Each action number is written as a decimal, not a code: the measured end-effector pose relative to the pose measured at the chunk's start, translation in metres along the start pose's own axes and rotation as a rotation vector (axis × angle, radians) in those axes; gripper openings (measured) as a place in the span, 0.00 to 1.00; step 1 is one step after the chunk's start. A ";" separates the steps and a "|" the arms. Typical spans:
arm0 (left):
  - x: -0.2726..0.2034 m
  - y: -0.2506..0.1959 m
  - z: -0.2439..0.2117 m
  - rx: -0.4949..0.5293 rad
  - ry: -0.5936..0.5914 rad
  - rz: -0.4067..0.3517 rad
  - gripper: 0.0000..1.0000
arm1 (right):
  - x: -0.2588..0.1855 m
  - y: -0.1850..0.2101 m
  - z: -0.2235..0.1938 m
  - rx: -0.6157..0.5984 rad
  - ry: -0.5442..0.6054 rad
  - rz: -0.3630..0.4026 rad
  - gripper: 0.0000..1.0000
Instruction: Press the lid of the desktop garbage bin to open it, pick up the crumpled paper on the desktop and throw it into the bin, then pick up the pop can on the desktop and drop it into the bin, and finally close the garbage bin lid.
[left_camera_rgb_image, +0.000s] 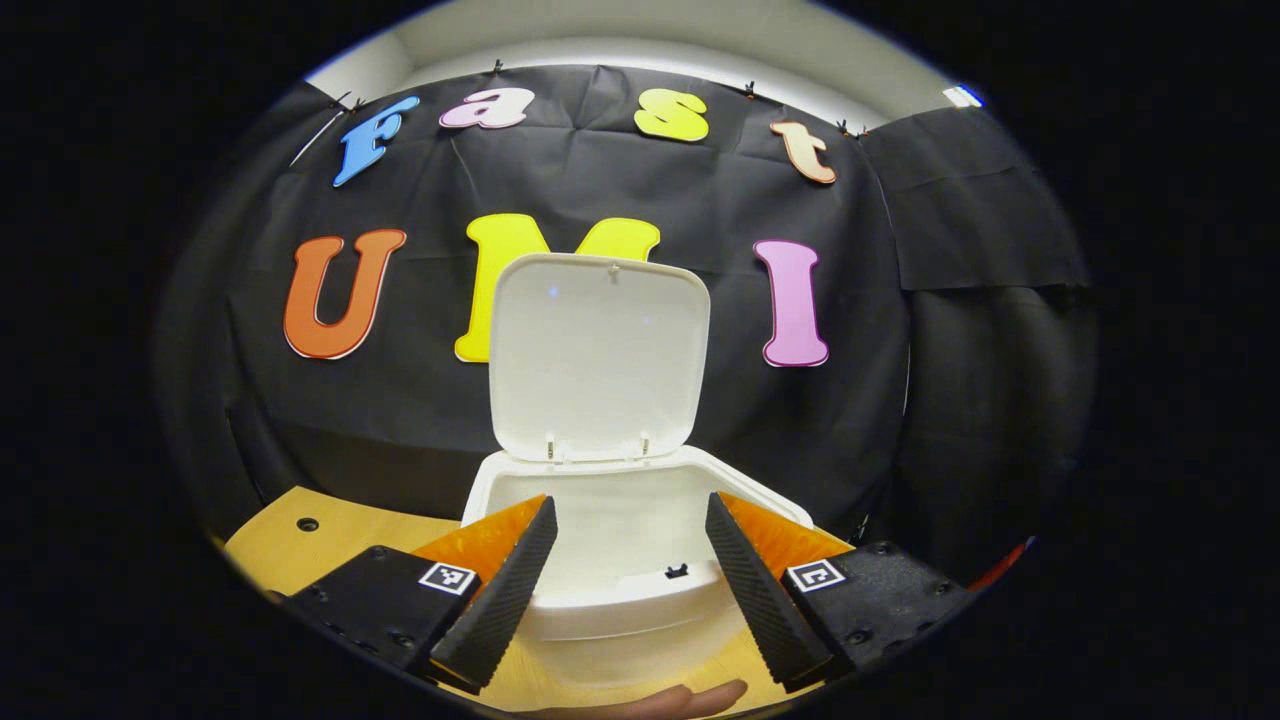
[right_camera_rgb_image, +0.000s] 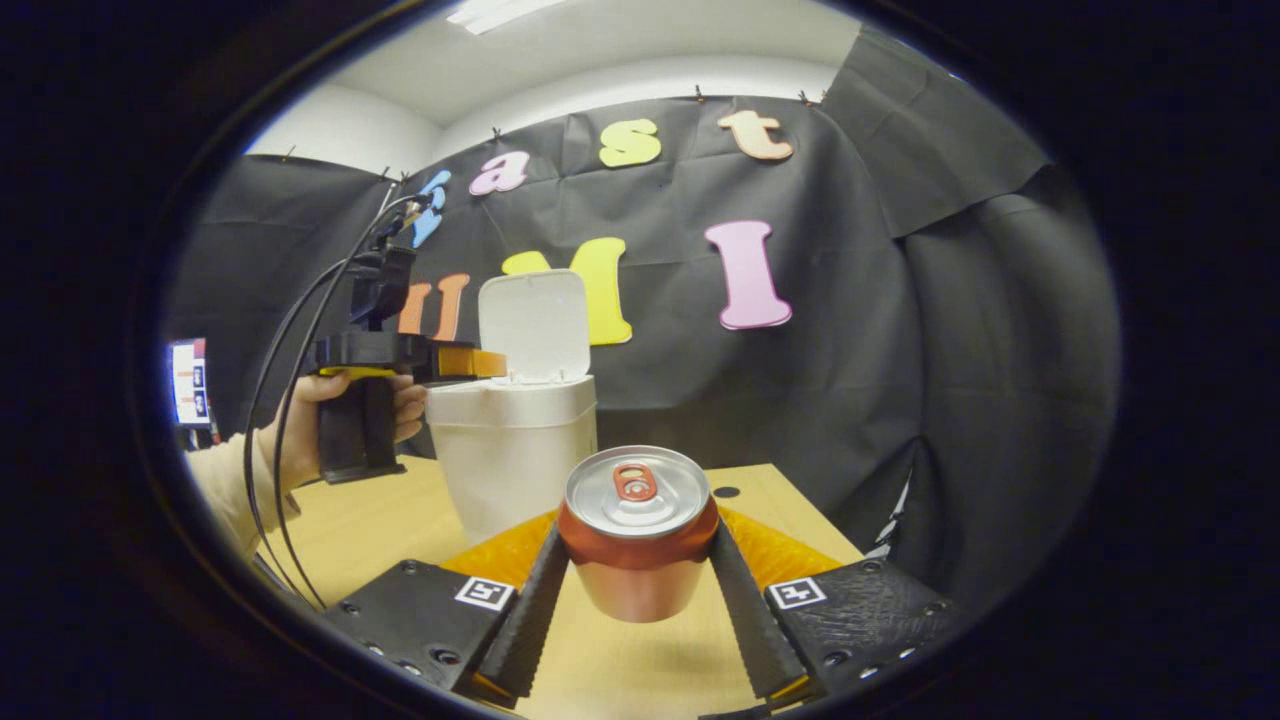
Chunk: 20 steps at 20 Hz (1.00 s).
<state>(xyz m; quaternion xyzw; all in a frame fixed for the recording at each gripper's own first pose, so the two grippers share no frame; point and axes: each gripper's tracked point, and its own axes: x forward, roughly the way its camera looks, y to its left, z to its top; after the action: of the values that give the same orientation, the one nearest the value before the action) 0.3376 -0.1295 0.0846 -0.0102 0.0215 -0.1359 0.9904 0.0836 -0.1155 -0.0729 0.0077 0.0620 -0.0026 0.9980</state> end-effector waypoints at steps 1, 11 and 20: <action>-0.008 0.003 0.000 0.001 -0.007 0.005 0.97 | 0.000 -0.001 0.001 -0.010 -0.002 -0.011 0.77; -0.082 0.023 -0.039 -0.078 -0.005 0.050 0.98 | -0.003 0.008 0.013 -0.044 0.005 -0.081 0.77; -0.146 0.080 -0.065 -0.037 -0.073 0.218 0.96 | -0.011 0.052 0.056 -0.134 -0.009 -0.014 0.77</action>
<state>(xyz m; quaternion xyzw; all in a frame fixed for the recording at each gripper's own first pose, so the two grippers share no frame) 0.2153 -0.0141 0.0237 -0.0310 -0.0111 -0.0264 0.9991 0.0802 -0.0648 -0.0149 -0.0596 0.0574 -0.0054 0.9966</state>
